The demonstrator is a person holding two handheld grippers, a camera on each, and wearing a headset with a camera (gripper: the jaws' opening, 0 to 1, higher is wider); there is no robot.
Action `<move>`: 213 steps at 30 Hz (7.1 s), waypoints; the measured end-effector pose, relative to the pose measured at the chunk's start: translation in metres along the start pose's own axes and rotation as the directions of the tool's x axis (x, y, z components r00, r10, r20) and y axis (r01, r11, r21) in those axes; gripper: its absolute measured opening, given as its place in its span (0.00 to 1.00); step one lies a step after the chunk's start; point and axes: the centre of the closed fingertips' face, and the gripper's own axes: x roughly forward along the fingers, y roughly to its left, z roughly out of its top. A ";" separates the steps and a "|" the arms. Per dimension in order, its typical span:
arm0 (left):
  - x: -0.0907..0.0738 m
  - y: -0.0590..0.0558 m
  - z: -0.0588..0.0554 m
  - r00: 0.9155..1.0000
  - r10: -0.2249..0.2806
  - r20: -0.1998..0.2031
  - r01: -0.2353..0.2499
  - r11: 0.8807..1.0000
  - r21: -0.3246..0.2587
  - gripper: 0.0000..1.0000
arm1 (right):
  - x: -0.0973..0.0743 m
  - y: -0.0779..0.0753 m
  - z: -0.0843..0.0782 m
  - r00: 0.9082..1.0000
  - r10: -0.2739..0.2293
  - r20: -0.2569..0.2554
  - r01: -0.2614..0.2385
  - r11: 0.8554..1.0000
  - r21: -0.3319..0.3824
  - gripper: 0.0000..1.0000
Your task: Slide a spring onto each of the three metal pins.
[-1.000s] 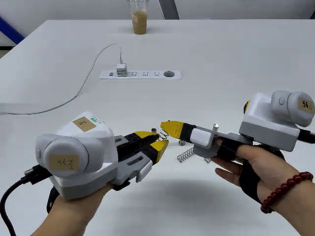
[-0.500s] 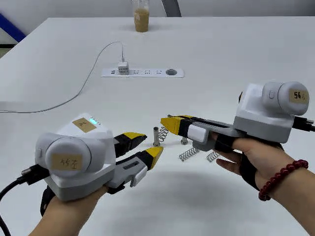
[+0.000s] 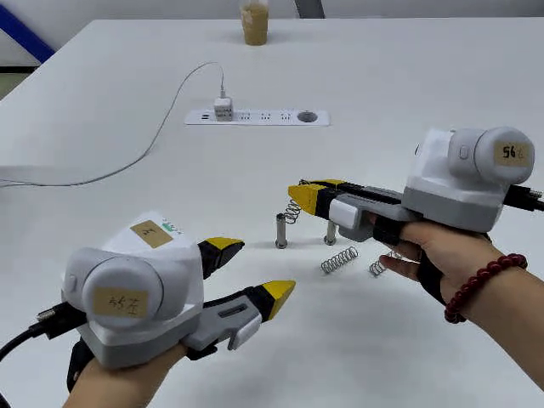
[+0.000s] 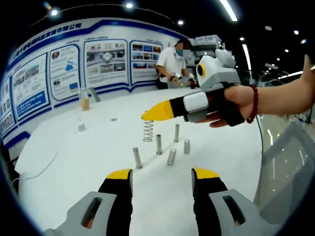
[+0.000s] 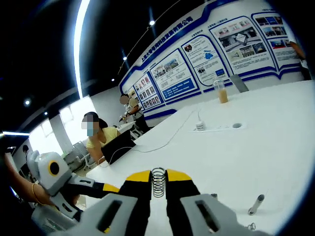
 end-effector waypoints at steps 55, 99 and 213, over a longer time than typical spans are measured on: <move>0.003 0.003 -0.021 0.999 0.008 -0.045 -0.011 0.998 -0.067 0.68 | 0.047 -0.034 -0.052 0.979 -0.145 -0.146 0.084 0.930 -0.357 0.12; 0.005 -0.001 -0.017 0.999 0.008 -0.053 -0.010 0.999 -0.035 0.65 | 0.014 -0.028 -0.044 0.975 -0.171 -0.145 0.123 0.948 -0.294 0.30; 0.090 -0.030 0.011 0.991 -0.137 -0.012 0.137 0.987 0.082 0.10 | -0.084 -0.059 -0.020 0.973 -0.233 -0.004 0.232 0.972 -0.034 0.32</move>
